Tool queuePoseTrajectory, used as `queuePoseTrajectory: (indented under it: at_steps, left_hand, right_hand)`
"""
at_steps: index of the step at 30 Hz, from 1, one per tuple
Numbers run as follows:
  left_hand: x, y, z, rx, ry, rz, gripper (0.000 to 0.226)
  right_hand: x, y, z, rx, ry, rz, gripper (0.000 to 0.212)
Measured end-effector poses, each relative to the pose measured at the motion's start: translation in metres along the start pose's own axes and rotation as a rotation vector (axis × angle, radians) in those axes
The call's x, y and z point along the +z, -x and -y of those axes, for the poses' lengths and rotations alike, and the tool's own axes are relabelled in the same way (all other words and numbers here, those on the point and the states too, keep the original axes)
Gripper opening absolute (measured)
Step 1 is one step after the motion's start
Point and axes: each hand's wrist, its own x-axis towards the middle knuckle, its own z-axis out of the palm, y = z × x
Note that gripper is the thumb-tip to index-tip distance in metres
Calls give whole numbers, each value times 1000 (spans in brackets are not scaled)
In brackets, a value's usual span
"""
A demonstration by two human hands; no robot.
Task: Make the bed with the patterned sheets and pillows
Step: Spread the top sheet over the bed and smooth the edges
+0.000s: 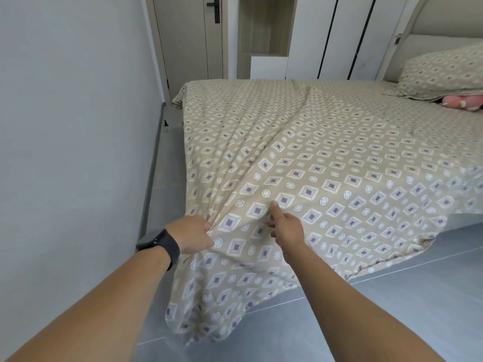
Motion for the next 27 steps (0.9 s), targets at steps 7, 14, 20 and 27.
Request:
queuePoseTrajectory:
  at_steps: [7, 14, 20, 27]
  left_hand:
    - [17, -2, -4, -126, -138, -200, 28]
    - [25, -19, -35, 353, -172, -551, 31]
    - [50, -31, -36, 364, -262, -676, 33]
    - [40, -25, -55, 354, -86, -591, 55]
  right_hand:
    - [0, -12, 1, 51, -123, -68, 28]
    - [-7, 27, -12, -86, -77, -372, 33]
    - [-21, 21, -36, 107, 40, -195, 28]
    - [-45, -7, -9, -195, 291, -307, 36]
